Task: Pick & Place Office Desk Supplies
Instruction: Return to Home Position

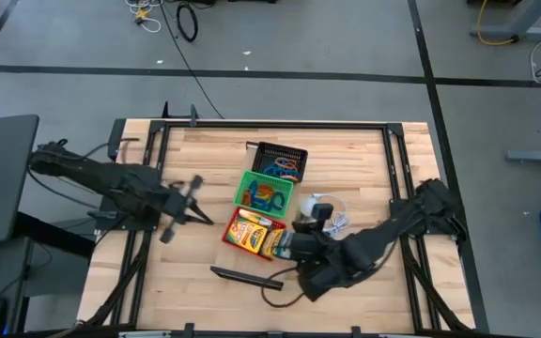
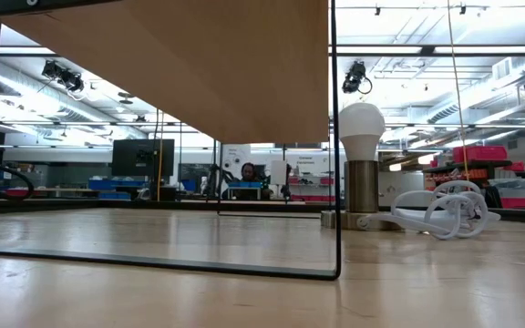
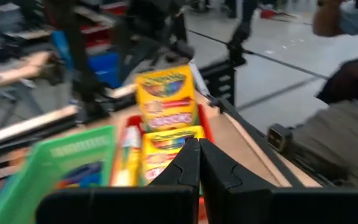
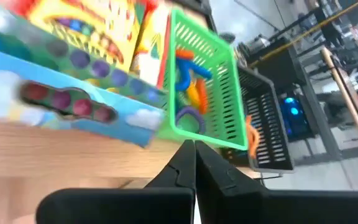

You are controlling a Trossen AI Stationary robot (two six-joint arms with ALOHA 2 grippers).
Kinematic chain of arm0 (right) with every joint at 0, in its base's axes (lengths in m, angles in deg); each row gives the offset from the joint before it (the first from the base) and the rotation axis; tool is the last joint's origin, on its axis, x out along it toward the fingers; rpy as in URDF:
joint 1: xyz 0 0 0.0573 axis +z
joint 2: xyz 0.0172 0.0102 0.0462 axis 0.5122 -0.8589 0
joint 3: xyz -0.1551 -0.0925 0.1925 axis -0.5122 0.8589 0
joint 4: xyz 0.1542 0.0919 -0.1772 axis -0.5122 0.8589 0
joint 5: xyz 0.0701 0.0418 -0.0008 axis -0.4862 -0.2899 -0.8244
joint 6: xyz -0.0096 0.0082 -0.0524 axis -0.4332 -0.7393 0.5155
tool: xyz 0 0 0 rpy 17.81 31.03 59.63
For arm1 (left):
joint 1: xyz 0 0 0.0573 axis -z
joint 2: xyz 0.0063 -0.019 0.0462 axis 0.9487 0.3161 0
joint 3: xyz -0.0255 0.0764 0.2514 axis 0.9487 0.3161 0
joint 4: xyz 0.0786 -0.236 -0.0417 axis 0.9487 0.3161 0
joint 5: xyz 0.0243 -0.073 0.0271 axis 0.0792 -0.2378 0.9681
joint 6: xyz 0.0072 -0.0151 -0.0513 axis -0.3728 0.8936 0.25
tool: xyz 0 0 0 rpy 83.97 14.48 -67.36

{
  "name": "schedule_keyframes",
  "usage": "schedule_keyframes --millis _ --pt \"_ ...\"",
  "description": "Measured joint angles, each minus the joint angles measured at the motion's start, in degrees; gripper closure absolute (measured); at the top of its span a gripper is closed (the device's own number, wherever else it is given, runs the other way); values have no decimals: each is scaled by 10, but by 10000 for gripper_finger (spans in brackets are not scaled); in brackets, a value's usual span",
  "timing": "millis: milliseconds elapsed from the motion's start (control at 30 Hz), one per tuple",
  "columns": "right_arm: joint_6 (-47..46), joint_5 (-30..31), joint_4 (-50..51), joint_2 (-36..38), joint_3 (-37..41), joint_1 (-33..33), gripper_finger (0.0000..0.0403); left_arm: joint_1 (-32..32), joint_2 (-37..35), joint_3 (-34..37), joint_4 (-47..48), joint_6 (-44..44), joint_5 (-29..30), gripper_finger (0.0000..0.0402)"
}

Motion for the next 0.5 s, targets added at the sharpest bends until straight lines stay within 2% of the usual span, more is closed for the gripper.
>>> schedule_keyframes --millis 167,333,500 --pt "23 32 -1 70 0 42 403 0 -107 0 81 -4 60 399" --pt "50 63 -4 155 -1 113 395 0 -201 0 168 5 122 399" --pt "69 71 -5 218 -2 206 392 0 -297 0 218 36 140 399"
